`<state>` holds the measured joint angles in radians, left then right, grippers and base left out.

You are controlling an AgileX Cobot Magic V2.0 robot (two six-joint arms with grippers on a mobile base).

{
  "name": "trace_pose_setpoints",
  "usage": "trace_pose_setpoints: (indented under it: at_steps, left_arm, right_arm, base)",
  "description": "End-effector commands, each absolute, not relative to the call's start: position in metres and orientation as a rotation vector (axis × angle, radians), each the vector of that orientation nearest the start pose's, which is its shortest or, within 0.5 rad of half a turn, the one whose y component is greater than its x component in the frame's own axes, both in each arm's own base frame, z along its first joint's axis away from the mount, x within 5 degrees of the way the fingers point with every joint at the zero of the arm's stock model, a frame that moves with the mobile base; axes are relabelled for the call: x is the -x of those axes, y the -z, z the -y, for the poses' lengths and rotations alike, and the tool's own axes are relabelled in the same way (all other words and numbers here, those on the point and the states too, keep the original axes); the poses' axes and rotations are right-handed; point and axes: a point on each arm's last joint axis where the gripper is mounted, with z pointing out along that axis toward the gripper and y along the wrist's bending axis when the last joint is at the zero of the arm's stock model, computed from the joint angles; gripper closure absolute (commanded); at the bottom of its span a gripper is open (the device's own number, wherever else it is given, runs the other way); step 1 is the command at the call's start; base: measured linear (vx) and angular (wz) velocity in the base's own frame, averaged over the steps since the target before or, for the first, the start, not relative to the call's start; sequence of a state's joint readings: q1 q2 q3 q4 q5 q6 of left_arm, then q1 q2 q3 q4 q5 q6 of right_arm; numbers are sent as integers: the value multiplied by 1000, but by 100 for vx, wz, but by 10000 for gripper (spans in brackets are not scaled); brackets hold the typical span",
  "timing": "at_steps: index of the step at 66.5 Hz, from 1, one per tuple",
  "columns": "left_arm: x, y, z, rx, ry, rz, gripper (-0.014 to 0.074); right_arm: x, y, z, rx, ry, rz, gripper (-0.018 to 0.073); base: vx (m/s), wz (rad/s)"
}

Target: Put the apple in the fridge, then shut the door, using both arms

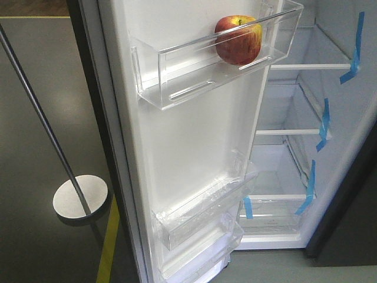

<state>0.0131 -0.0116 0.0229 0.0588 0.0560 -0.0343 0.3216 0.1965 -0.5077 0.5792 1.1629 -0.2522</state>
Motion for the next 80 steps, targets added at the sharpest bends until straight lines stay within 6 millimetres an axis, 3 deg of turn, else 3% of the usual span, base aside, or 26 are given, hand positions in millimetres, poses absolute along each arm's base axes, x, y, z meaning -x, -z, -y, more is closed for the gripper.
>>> trace_pose_setpoints:
  at_steps: [1, 17, 25, 37, 46, 62, 80]
  left_arm:
    - [-55, -205, 0, -11, -23, -1467, 603]
    - [-55, -206, -1, 103, 101, -1452, 603]
    - [-54, -215, -1, 130, 139, -1351, 603]
    - [-44, -260, -2, 185, 228, -1202, 603]
    - [-47, -299, -1, 130, 159, -1253, 603]
    - [-91, -351, 0, 11, 7, -1615, 603]
    - [-164, -369, 0, -39, -20, -1993, 603]
  right_arm:
    - [-1, -293, -50, 608, -799, -2119, 4]
    - [-1, -293, -50, 608, -800, -2119, 4]
    - [-1, -293, -50, 608, -800, -2119, 4]
    - [-1, -293, -50, 608, -800, -2119, 4]
    - [-1, -293, -50, 608, -800, -2119, 4]
    - [-1, -293, -50, 608, -800, -2119, 4]
    - [-1, -293, -50, 609, -800, -2119, 4]
  base:
    - [0, 0]
    - [0, 0]
    - [0, 0]
    - [0, 0]
    - [0, 0]
    - [0, 0]
    - [0, 0]
